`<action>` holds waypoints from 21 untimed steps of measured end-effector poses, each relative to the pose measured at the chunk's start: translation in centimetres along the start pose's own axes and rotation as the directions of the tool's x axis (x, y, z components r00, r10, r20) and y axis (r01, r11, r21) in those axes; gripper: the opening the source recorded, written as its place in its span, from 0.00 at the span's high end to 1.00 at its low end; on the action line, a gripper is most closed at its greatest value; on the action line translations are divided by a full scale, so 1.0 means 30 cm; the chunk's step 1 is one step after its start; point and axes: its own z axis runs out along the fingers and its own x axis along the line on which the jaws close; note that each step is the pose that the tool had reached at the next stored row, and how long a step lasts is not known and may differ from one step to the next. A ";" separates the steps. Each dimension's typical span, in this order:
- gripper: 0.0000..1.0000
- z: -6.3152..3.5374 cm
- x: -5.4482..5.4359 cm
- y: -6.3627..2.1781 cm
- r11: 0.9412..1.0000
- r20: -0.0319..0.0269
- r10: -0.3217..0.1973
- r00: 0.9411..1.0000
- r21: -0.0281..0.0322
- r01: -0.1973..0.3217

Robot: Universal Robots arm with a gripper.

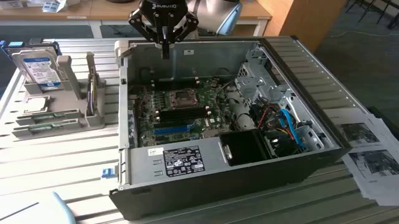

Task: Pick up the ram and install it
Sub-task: 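Reach for the ram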

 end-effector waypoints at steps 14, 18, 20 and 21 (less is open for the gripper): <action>0.91 0.000 0.014 -0.001 1.000 -0.001 0.000 1.000 0.000 0.000; 0.91 -0.001 0.028 -0.002 1.000 -0.001 0.000 1.000 0.000 0.000; 0.91 -0.001 0.035 -0.003 1.000 -0.001 0.000 1.000 0.000 0.000; 0.91 -0.001 0.038 -0.003 1.000 -0.001 0.000 1.000 0.000 0.000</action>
